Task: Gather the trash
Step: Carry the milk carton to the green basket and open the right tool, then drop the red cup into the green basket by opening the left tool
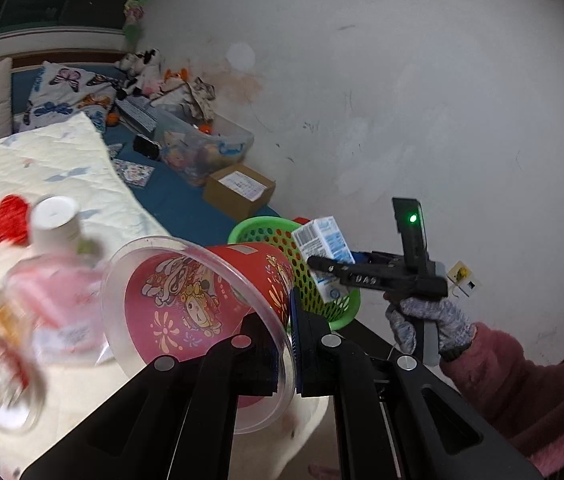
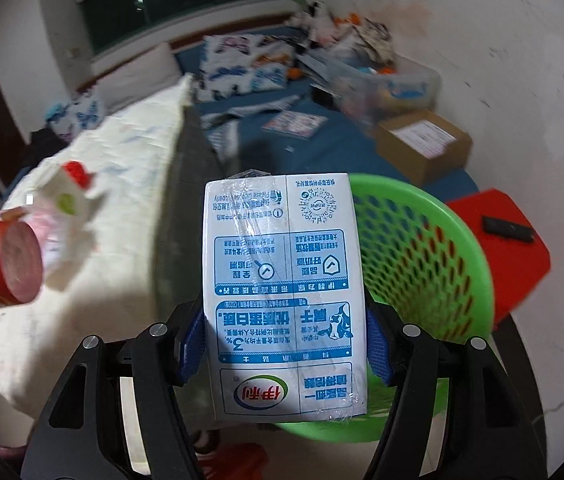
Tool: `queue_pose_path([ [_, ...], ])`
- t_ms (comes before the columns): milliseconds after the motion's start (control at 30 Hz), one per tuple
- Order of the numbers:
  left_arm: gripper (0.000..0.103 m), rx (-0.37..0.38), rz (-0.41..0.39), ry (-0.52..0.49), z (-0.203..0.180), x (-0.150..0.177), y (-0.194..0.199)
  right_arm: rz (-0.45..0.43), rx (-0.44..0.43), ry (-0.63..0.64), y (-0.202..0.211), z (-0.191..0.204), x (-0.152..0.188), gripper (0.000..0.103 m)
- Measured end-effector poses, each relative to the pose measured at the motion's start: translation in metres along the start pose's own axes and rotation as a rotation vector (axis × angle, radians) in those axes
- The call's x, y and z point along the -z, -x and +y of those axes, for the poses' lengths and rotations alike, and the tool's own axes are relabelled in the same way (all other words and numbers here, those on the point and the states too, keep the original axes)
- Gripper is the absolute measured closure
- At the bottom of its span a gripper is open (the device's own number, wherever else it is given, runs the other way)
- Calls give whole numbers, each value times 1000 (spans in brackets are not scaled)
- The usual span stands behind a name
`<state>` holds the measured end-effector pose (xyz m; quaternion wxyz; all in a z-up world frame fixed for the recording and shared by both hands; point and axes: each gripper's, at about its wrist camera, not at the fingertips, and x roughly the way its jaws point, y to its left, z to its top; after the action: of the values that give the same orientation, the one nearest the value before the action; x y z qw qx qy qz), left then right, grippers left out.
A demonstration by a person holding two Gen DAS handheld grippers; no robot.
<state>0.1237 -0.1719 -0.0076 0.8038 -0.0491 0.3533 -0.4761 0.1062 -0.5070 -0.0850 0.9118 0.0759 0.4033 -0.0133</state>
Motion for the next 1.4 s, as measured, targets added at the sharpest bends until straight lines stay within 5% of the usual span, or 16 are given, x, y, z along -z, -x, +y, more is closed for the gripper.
queue_pose_path([
  [367, 98, 27, 77, -8, -12, -32, -72, 11, 2, -88, -7, -42, 7, 28],
  [900, 97, 33, 253, -18, -33, -52, -192, -56, 27, -109, 43, -53, 29, 25],
  [1100, 91, 26, 293, 2, -29, -48, -208, -59, 42, -141, 50, -63, 33, 25],
  [1200, 75, 30, 309, 21, -25, -45, -211, -55, 42, -153, 50, -66, 34, 25],
  [1400, 64, 42, 296, 25, -25, -43, -204, -59, 37, -161, 54, -63, 34, 25],
])
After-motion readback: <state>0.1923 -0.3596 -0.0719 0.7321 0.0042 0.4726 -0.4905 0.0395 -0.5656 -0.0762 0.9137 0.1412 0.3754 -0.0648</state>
